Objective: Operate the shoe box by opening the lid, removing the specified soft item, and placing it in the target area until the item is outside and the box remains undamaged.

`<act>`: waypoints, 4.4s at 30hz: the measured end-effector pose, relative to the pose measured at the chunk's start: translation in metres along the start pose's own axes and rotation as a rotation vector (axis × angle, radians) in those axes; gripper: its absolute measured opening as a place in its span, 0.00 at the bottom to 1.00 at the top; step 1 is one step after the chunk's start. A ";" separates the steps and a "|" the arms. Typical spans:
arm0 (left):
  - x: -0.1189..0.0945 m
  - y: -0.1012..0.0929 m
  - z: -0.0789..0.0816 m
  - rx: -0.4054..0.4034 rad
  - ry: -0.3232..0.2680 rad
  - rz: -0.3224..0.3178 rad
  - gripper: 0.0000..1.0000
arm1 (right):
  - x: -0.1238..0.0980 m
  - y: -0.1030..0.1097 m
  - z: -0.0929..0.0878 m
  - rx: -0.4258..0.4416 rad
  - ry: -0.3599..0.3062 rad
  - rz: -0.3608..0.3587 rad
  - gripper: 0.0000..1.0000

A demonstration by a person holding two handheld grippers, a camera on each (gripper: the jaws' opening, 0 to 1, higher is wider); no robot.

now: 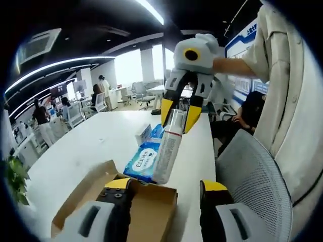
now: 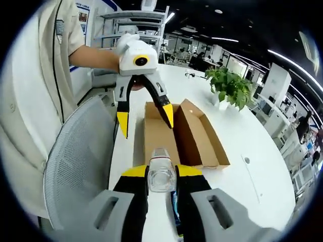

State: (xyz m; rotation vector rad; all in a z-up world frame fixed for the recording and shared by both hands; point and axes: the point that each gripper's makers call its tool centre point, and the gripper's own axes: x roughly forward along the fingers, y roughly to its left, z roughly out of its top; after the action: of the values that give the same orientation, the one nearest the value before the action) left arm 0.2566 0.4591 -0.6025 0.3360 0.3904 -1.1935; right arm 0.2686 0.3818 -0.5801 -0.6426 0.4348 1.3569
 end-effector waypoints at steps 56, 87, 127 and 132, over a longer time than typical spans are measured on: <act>-0.103 0.055 -0.045 -0.325 -0.041 0.529 1.00 | 0.046 -0.166 -0.126 -0.070 0.615 0.091 0.18; -0.112 0.055 -0.073 -0.391 -0.002 0.556 0.96 | 0.060 -0.172 -0.160 -0.046 0.731 0.109 0.18; -0.144 0.086 -0.156 -0.586 0.202 0.753 0.41 | 0.068 -0.192 -0.106 -0.032 0.545 -0.050 0.32; -0.148 0.089 -0.172 -0.625 0.246 0.778 0.35 | 0.079 -0.195 -0.096 -0.013 0.511 -0.077 0.31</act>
State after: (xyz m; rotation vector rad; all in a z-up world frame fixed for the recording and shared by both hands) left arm 0.2737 0.6886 -0.6821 0.0646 0.7383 -0.2355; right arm 0.4815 0.3624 -0.6685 -1.0109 0.8016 1.1150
